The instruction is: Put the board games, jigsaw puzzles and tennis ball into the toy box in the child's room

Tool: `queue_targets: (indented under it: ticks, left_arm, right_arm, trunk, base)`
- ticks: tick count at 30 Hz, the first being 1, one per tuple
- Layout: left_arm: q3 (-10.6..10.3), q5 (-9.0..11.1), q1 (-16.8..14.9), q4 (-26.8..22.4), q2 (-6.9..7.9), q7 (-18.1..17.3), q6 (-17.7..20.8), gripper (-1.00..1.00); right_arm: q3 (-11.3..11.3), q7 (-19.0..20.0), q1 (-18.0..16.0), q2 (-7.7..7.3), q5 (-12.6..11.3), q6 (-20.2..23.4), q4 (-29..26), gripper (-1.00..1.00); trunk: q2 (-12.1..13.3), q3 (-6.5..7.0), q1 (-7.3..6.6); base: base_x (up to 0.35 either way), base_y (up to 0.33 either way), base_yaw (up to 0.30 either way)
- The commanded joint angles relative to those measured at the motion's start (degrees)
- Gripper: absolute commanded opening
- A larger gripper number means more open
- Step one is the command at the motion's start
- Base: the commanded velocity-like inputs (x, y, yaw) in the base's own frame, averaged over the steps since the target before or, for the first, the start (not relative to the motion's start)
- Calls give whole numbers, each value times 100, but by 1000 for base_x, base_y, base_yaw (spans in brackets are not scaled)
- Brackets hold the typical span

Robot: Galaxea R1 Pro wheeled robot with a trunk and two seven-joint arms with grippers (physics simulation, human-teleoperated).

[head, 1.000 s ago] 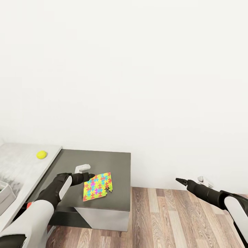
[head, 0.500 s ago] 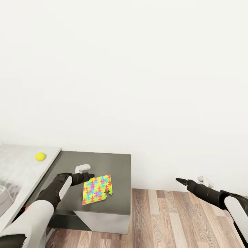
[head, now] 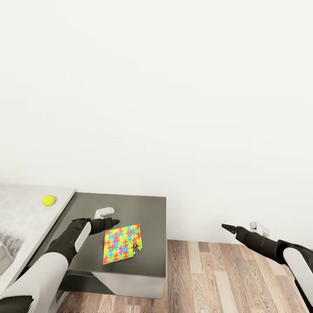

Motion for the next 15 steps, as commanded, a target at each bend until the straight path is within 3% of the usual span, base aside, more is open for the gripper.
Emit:
queue_targets:
  ticks: [1, 15]
  left_arm:
    - [10, 21, -3, -6, 0, -9, 38, 100]
    - [10, 21, -3, -8, 0, -13, 38, 100]
  right_arm:
    - [-7, 13, -5, 0, 7, 30, -3, 100]
    - [-7, 14, -5, 0, 6, 30, -3, 100]
  trunk:
    - [-12, -19, 3]
    - [-12, -142, 3]
  base:
    - [6, 1, 0]
    - [1, 0, 0]
